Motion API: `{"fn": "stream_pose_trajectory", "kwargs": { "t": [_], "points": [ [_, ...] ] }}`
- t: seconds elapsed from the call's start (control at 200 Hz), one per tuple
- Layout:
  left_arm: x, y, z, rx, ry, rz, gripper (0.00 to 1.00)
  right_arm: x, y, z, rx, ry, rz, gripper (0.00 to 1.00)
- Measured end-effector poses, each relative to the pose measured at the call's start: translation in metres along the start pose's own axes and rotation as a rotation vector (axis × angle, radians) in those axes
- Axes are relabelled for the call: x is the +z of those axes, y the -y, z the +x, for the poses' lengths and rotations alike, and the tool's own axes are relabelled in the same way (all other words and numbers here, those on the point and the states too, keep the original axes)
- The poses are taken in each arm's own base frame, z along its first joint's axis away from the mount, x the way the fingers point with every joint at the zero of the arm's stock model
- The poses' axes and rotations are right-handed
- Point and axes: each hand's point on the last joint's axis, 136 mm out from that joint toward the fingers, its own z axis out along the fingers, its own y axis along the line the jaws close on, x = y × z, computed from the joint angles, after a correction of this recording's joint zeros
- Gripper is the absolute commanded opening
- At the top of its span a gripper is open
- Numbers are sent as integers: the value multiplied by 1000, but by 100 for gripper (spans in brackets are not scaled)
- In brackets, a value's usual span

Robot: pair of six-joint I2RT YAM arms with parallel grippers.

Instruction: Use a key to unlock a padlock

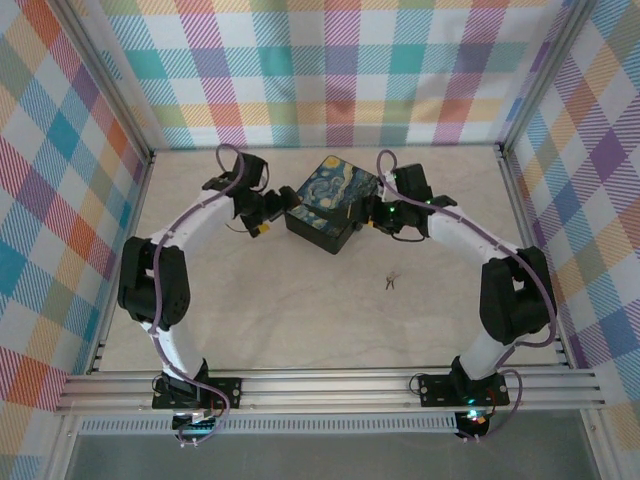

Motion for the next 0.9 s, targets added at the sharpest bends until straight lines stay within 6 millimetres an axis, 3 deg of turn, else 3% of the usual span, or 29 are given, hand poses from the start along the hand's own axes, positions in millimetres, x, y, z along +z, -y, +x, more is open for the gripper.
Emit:
{"fn": "stream_pose_trajectory", "kwargs": {
  "t": [0.195,0.295,0.56,0.71,0.9],
  "points": [
    [26,34,18,21,-1,13,97,-10,8,5,-8,4,27,63],
    [38,37,16,12,9,-8,96,-20,10,4,-9,24,30,63],
    [63,15,10,-25,29,-103,88,-30,22,9,7,28,57,62],
    [57,5,8,-19,67,-127,88,-29,31,17,13,12,84,62],
    [32,-36,3,-66,104,-161,87,-29,39,21,16,5,118,62]
  ]
}}
